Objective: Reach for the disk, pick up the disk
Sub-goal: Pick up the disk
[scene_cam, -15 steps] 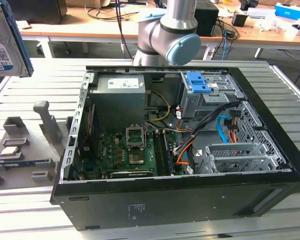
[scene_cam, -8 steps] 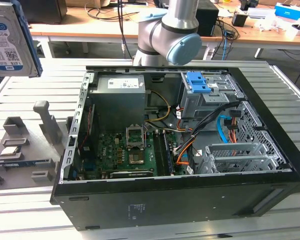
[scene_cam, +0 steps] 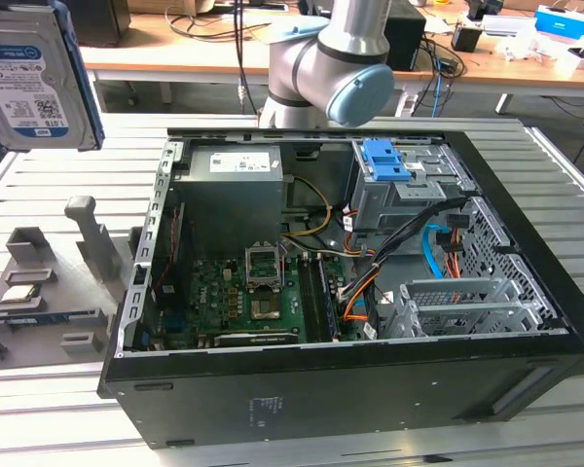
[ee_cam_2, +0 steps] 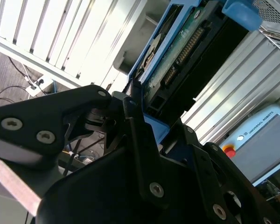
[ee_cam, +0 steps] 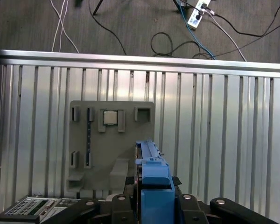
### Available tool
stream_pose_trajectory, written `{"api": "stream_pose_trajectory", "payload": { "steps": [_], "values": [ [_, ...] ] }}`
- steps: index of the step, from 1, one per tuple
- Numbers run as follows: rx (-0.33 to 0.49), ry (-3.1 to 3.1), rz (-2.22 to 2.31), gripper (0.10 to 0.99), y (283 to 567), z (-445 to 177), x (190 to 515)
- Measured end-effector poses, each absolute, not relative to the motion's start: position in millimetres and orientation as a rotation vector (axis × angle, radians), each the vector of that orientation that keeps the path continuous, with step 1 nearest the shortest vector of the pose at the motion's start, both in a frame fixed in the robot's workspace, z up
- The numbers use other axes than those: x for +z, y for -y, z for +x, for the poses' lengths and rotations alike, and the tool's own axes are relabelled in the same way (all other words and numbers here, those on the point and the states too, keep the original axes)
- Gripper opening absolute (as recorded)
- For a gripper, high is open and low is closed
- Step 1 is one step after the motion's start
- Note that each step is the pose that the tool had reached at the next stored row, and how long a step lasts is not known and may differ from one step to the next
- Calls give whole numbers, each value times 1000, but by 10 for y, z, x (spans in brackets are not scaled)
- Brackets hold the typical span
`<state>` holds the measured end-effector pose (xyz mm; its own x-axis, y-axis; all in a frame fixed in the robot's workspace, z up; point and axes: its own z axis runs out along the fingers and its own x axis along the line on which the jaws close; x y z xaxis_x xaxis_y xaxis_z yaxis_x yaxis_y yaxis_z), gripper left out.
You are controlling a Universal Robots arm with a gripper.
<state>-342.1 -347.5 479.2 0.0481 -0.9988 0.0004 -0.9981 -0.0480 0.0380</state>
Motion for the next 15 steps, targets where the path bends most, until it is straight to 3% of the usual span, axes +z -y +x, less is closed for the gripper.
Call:
{"api": "stream_pose_trajectory", "payload": {
  "steps": [15],
  "values": [
    [-41,2148,2254,369,3475,-2701,4793]
  ]
}}
